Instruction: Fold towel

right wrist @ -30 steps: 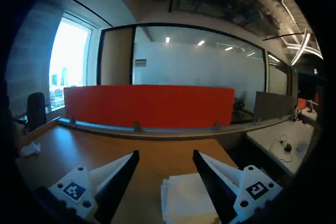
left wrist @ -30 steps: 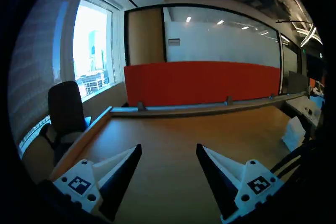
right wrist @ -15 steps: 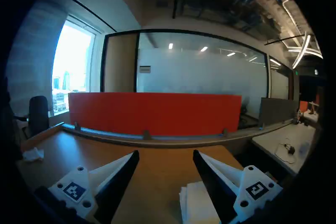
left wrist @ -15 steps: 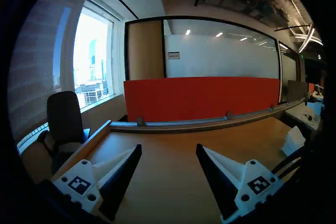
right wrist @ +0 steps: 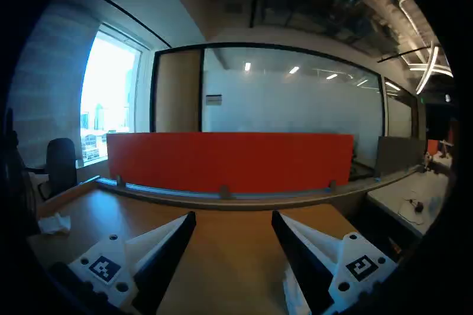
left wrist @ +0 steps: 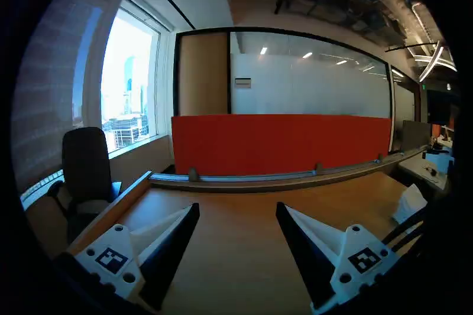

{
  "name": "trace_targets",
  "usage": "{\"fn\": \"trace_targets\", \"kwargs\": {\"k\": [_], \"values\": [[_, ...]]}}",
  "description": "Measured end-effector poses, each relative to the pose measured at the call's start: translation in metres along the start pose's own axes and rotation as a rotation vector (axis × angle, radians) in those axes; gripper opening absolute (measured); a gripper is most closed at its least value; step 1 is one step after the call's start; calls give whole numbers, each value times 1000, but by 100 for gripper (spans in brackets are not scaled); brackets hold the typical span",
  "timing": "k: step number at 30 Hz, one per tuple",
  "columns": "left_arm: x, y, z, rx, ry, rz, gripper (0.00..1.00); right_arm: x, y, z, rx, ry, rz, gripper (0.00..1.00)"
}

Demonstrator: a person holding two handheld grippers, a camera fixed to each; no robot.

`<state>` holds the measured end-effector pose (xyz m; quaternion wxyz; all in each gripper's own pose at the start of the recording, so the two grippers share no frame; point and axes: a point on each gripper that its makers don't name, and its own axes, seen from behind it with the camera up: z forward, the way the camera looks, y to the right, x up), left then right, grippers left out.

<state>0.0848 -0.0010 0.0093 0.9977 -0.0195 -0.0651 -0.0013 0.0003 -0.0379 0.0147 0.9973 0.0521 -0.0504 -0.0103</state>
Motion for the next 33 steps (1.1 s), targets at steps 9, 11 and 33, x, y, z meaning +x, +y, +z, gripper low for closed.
{"fn": "trace_targets", "kwargs": {"k": [9, 11, 33], "values": [[-3, 0, 1, -9, 15, -16, 96, 1, -10, -1, 0, 0, 7, 99], [-4, -1, 1, -9, 20, -18, 96, 3, -11, -2, -2, 6, 9, 99], [-53, -14, -13, 16, 92, -1, 96, 4, 0, -22, -54, -18, 44, 99]]}}
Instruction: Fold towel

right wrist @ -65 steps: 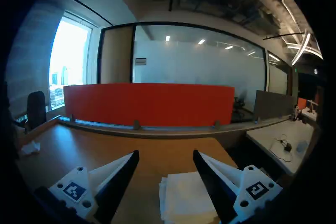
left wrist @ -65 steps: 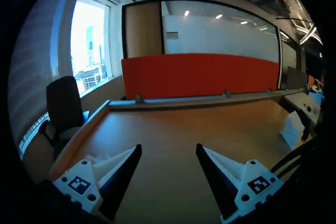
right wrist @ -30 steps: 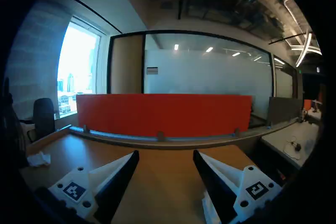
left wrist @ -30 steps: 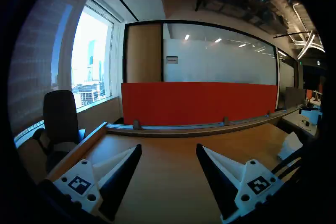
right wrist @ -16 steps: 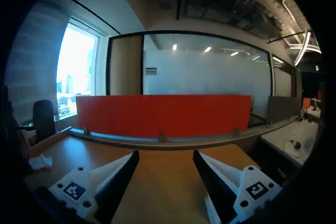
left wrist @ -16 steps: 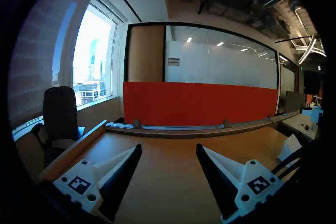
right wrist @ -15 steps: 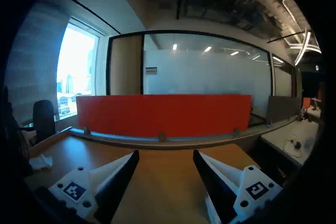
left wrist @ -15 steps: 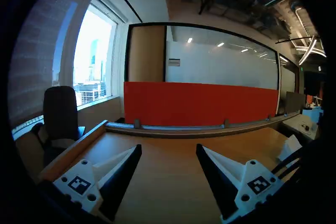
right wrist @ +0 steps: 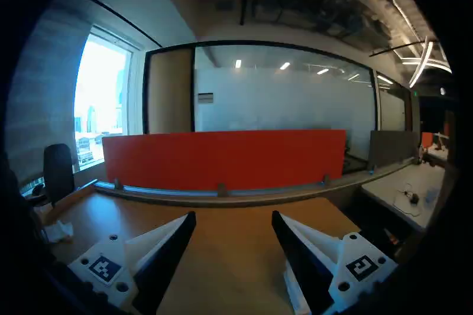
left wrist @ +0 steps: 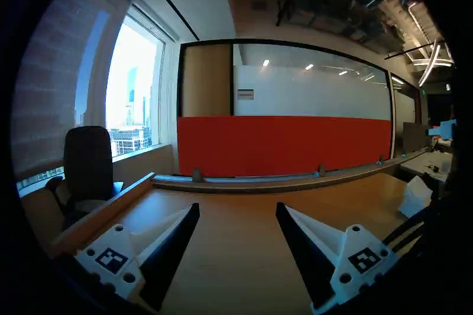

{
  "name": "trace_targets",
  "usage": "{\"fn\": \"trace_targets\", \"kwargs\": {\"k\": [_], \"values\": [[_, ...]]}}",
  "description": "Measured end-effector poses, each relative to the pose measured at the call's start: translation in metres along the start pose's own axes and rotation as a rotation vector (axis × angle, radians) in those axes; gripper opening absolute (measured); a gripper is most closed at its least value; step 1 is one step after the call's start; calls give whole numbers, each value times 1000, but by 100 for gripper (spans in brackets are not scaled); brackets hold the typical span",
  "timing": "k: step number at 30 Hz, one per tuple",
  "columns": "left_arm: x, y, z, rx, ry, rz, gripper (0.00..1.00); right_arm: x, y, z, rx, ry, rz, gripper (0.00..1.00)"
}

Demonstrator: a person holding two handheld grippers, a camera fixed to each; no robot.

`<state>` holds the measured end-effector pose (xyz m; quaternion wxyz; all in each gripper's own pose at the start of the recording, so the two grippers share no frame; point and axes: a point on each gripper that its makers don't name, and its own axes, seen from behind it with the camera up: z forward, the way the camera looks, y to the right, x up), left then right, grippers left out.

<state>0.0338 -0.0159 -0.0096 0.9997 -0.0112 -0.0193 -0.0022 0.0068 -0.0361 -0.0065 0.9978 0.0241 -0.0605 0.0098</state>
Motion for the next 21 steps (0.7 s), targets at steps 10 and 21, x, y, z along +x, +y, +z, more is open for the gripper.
{"fn": "trace_targets", "kwargs": {"k": [10, 21], "values": [[-29, 1, 2, 8, 27, 25, 96, -8, 4, 0, -29, 5, 53, 99], [-62, 6, 10, 10, 47, 38, 96, -25, 3, 8, -30, 29, 74, 99]]}}
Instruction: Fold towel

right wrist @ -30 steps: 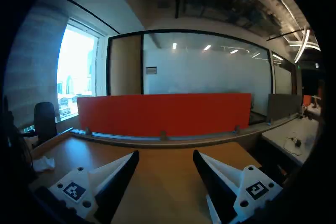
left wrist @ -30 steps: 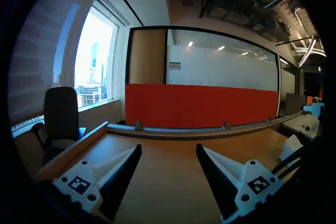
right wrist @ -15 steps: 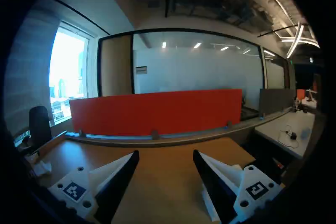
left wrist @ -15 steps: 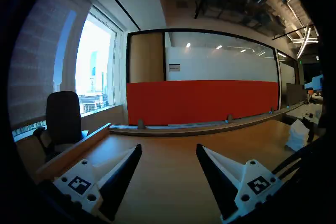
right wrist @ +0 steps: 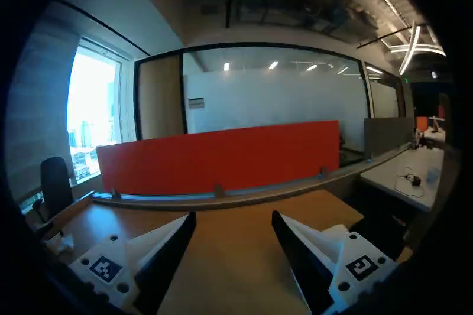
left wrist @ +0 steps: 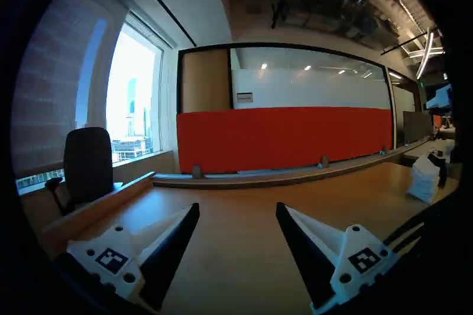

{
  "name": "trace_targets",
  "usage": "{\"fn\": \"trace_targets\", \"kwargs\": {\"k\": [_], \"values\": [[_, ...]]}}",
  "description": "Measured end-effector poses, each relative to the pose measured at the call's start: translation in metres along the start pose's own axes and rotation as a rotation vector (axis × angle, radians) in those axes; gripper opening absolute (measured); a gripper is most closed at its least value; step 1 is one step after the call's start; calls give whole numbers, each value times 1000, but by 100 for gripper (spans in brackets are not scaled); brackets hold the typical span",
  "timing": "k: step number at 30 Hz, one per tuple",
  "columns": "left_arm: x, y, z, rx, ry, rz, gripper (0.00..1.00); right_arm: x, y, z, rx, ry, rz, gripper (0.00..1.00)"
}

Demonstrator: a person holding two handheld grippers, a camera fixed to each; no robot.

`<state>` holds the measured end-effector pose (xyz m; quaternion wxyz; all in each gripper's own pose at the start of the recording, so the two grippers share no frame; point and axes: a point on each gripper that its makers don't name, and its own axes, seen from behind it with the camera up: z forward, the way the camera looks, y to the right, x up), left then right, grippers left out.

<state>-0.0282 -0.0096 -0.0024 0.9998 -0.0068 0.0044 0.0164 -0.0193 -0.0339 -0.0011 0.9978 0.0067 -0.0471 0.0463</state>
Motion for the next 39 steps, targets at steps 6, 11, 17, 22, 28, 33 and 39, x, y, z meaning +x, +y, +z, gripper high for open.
{"fn": "trace_targets", "kwargs": {"k": [6, 11, 17, 22, 28, 33, 39], "values": [[-17, 8, 4, -4, 11, -14, 96, -11, 3, 4, 2, 10, -7, 99], [-30, 12, 6, -4, 16, -5, 96, -19, 6, 7, 2, 14, -10, 99], [-39, 13, 8, 3, 23, -9, 96, -27, 9, 10, 2, 18, -17, 99], [-46, 12, 9, 6, 21, -7, 96, -29, 8, 12, 4, 16, -25, 99], [-55, 11, 10, 9, 15, -15, 96, -32, 7, 13, 6, 19, -23, 99], [-59, 10, 10, 10, 14, -26, 96, -35, 9, 13, 6, 19, -24, 99], [-60, 8, 10, 10, 14, -40, 96, -34, 8, 13, 7, 21, -24, 99]]}}
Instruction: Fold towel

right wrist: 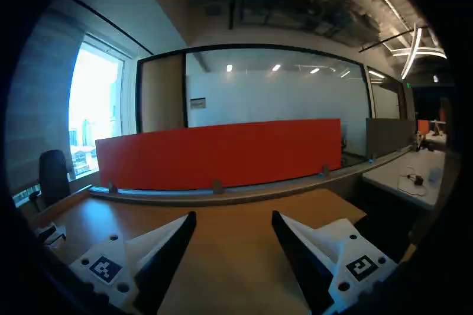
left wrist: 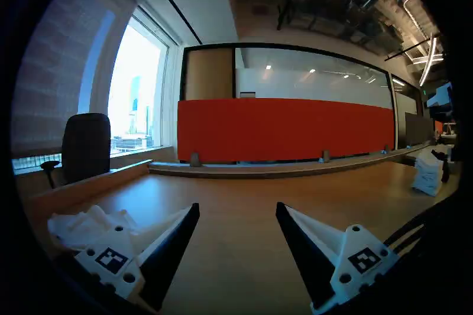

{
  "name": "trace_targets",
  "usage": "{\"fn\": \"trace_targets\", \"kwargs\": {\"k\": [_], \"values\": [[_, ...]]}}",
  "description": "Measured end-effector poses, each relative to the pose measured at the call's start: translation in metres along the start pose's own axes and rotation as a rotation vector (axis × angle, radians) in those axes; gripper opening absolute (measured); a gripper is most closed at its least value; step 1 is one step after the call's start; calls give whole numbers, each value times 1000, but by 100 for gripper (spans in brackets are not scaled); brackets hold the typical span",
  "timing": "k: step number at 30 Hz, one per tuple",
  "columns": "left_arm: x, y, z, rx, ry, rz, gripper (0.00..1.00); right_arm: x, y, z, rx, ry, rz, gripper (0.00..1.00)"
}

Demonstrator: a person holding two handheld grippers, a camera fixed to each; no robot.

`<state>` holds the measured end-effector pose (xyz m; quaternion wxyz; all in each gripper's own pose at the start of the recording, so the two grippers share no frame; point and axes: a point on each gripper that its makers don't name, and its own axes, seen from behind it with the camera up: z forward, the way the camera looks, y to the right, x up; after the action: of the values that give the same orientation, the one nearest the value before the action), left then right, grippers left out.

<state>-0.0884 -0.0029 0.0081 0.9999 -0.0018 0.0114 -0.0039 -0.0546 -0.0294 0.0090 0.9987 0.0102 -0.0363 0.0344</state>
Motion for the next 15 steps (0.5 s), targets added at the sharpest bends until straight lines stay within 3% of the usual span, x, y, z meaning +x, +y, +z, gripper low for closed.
{"fn": "trace_targets", "kwargs": {"k": [15], "values": [[-2, 1, 1, -1, 0, 2, 96, 8, 5, 0, 6, 46, -46, 99]]}}
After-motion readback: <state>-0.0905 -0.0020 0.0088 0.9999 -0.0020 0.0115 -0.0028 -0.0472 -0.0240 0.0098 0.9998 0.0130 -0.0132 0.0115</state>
